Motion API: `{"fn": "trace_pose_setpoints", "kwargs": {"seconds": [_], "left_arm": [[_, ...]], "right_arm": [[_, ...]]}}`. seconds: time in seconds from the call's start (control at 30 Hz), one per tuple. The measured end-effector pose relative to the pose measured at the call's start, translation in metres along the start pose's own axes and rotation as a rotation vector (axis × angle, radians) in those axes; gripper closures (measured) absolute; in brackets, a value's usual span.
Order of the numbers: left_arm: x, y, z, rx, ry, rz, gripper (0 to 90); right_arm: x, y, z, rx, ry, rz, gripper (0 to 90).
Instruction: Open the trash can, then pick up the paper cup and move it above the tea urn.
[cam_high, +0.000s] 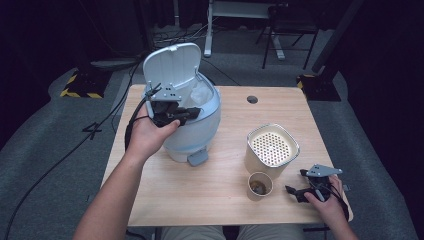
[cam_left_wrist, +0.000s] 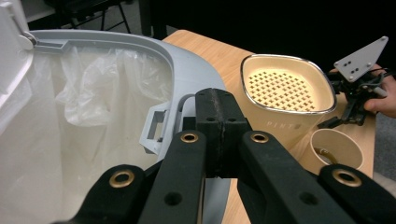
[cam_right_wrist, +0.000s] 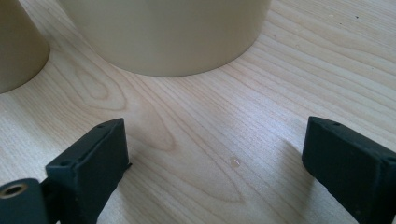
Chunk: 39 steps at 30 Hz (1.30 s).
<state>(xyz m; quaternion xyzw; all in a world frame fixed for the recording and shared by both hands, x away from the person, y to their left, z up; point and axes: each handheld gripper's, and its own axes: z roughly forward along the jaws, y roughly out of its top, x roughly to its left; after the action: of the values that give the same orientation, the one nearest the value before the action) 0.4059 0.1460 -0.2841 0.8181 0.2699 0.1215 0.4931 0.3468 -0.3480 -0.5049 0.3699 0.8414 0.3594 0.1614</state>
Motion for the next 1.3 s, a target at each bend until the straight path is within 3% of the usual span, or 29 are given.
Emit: {"fn": "trace_pose_setpoints", "kwargs": {"seconds": [0.07, 0.17, 0.23, 0.3, 0.43, 0.67, 0.83, 1.07, 1.1, 1.13, 1.3], "left_arm": [[0.000, 0.000, -0.001, 0.001, -0.028, -0.009, 89.2], [-0.004, 0.000, -0.001, 0.002, -0.043, 0.004, 78.1], [-0.007, -0.001, -0.004, -0.017, -0.066, 0.011, 71.7], [-0.011, -0.003, -0.009, -0.048, -0.121, 0.008, 69.2], [-0.020, -0.007, -0.019, -0.075, -0.158, 0.027, 63.6], [-0.035, -0.019, -0.032, -0.081, -0.168, 0.063, 56.4], [-0.048, -0.038, -0.041, -0.078, -0.159, 0.076, 53.9], [-0.055, -0.068, -0.038, -0.053, -0.148, 0.062, 50.8], [-0.054, -0.080, -0.035, -0.035, -0.141, 0.052, 50.4], [-0.054, -0.080, -0.035, -0.035, -0.141, 0.052, 49.6], [-0.053, -0.112, -0.022, -0.012, -0.120, 0.010, 46.2]], "right_arm": [[0.000, 0.000, 0.000, 0.001, -0.001, 0.000, 7.2], [0.000, 0.000, 0.000, 0.001, -0.001, 0.000, 7.3], [0.000, 0.000, 0.000, 0.001, -0.001, 0.001, 7.2], [0.000, 0.000, 0.000, 0.001, -0.001, 0.002, 7.3], [0.000, 0.000, 0.000, 0.000, 0.000, 0.001, 7.3], [0.000, 0.000, 0.000, 0.001, -0.001, 0.000, 7.3], [0.000, 0.000, 0.000, 0.000, 0.000, 0.001, 7.3], [0.000, 0.000, 0.000, 0.001, 0.000, 0.001, 7.4], [0.000, 0.000, 0.000, 0.001, 0.000, 0.000, 7.4], [0.000, 0.000, 0.000, 0.001, 0.000, 0.000, 7.4], [0.000, 0.000, -0.001, -0.001, 0.004, -0.004, 10.2]]}}
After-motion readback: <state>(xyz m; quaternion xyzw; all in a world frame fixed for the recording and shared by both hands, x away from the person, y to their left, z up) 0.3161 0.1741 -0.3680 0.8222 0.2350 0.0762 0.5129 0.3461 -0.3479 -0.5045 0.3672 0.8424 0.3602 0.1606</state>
